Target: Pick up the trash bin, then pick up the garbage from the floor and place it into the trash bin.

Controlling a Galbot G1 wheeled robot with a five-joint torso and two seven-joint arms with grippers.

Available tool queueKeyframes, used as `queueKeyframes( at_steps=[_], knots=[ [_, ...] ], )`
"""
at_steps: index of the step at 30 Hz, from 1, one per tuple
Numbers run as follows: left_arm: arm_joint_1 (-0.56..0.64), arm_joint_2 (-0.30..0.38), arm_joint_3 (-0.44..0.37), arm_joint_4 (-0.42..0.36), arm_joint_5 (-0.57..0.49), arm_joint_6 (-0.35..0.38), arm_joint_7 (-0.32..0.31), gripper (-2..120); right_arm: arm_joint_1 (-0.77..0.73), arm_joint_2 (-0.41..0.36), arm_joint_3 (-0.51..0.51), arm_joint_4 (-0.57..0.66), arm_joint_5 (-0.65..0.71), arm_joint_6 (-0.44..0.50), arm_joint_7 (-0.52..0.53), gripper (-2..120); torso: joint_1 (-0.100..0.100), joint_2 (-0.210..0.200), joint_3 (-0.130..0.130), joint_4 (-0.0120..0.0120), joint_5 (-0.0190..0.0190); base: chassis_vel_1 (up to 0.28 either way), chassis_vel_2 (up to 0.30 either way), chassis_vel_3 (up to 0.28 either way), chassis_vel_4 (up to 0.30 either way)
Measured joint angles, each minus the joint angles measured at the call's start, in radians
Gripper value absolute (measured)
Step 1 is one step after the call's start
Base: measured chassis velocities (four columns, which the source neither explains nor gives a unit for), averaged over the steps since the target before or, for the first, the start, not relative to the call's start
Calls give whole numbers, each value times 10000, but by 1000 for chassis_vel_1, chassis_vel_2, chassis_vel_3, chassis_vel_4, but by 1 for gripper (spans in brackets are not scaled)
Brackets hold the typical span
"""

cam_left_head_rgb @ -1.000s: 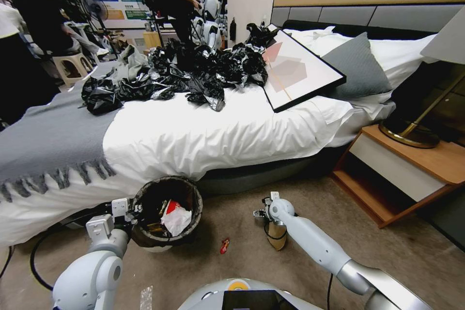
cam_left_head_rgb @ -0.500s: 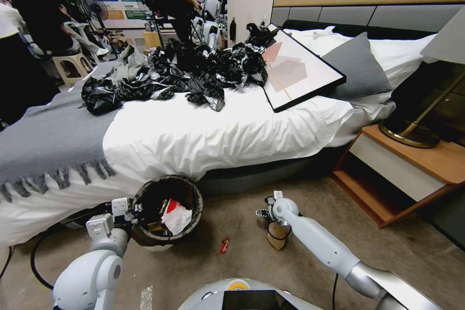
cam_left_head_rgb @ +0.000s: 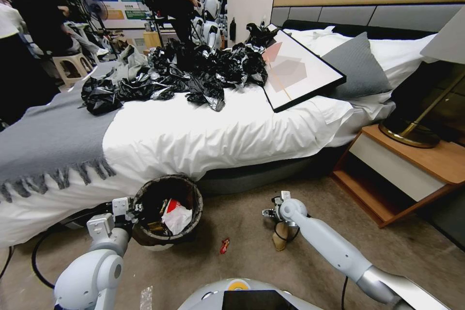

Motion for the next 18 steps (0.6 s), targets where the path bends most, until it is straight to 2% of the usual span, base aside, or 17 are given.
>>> queueKeyframes(
  at_steps=[9,18],
  knots=[
    [-10,-4,25,14,58,0,10,4,-99,-243,-12,773,335,0,223,100,0,0,0,1,-1,0,0,0,0],
    [16,-19,55,16,80,0,11,4,-166,-273,75,702,271,0,193,100,0,0,0,1,-1,0,0,0,0]
  ],
)
